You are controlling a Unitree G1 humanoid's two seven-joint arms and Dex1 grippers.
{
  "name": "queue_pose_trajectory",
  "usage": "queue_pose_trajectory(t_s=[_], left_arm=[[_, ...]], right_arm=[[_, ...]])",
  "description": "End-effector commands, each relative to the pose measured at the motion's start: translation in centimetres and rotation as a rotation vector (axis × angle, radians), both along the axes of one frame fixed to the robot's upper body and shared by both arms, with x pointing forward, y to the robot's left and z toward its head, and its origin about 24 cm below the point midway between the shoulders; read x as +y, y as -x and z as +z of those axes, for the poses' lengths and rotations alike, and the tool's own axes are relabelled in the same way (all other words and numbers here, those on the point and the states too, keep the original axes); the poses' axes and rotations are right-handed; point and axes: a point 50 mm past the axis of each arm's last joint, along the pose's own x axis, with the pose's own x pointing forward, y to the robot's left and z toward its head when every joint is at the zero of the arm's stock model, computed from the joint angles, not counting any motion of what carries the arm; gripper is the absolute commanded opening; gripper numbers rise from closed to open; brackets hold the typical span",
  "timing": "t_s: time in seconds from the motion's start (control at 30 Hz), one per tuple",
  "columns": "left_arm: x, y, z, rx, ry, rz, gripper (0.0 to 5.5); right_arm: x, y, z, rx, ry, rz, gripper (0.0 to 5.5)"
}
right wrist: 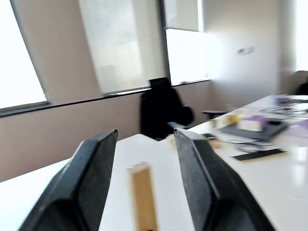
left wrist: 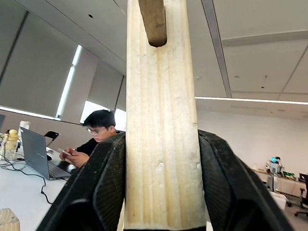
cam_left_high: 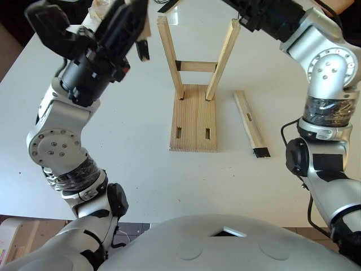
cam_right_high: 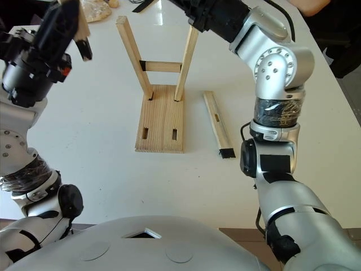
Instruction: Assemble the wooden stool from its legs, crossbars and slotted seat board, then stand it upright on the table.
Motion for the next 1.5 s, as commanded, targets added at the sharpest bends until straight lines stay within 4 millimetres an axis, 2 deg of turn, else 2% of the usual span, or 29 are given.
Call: queue_pose_trajectory(t_s=[0.03,0.2,0.37,0.67,1.07,1.33,1.4,1.5], left_arm=[[-0.8,0.5,-1.3,0.012,-0.088,-0.051,2.04],[-1.8,1.4,-2.1,-0.008,-0.192,-0.143,2.04],[-1.9,1.5,-2.4,-0.014,-0.241,-0.181,2.04],[-2.1,1.6,-2.7,-0.021,-0.291,-0.239,2.04],[-2.5,1.6,-2.9,-0.04,-0.375,-0.349,2.03],[-2.6,1.7,-3.4,-0.029,-0.445,-0.386,2.03],[-2.5,1.6,-3.3,-0.033,-0.452,-0.387,2.03],[-2.5,1.5,-3.4,-0.034,-0.457,-0.384,2.03]], right_arm=[[-0.5,1.7,2.4,-0.061,0.015,0.205,3.11],[-0.6,1.0,3.2,-0.026,0.032,0.233,3.73],[-0.5,1.0,3.5,0.009,0.064,0.282,3.73],[-1.3,2.6,3.5,-0.015,0.068,0.446,3.73],[-0.3,3.5,2.5,-0.04,0.179,0.556,3.73],[-0.2,3.7,2.2,-0.049,0.2,0.574,2.41],[-0.1,3.8,2.2,-0.056,0.203,0.58,2.17],[-0.3,3.9,2.1,-0.064,0.201,0.583,2.14]])
